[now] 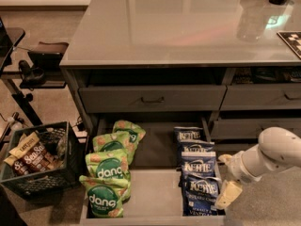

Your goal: Pick blue chip bag from middle drawer and place on counter

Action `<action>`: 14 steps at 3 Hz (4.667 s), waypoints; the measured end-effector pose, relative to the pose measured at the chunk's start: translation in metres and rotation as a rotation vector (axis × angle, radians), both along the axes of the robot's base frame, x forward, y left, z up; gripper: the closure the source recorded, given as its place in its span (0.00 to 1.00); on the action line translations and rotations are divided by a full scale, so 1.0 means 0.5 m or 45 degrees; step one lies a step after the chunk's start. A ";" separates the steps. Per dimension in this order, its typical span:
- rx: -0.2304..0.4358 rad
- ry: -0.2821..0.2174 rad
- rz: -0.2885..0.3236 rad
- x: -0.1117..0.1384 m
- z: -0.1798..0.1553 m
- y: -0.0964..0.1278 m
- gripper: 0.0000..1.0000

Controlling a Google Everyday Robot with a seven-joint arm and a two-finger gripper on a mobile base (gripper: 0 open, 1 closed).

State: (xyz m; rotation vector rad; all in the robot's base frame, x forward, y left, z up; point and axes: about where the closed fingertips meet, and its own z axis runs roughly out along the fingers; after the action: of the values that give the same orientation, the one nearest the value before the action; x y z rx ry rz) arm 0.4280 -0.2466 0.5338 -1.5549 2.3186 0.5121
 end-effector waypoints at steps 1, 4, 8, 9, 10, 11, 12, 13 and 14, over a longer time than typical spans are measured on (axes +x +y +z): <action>0.052 -0.003 0.071 -0.019 -0.028 0.047 0.00; 0.089 -0.157 0.132 0.011 -0.085 0.079 0.00; 0.084 -0.105 0.190 0.025 -0.205 0.103 0.19; 0.084 -0.104 0.191 0.025 -0.206 0.104 0.42; 0.084 -0.104 0.191 0.025 -0.206 0.104 0.65; 0.085 -0.104 0.191 0.024 -0.205 0.104 0.89; 0.111 -0.104 0.198 0.010 -0.172 0.104 1.00; 0.159 -0.122 0.219 0.000 -0.099 0.108 1.00; 0.220 -0.118 0.262 0.000 -0.024 0.123 1.00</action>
Offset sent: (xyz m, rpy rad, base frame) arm -0.0132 0.0477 -0.0377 0.0957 -0.0776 0.1267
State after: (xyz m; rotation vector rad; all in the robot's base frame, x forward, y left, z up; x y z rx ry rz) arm 0.4280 -0.1851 0.5220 -1.7030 2.0007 0.6556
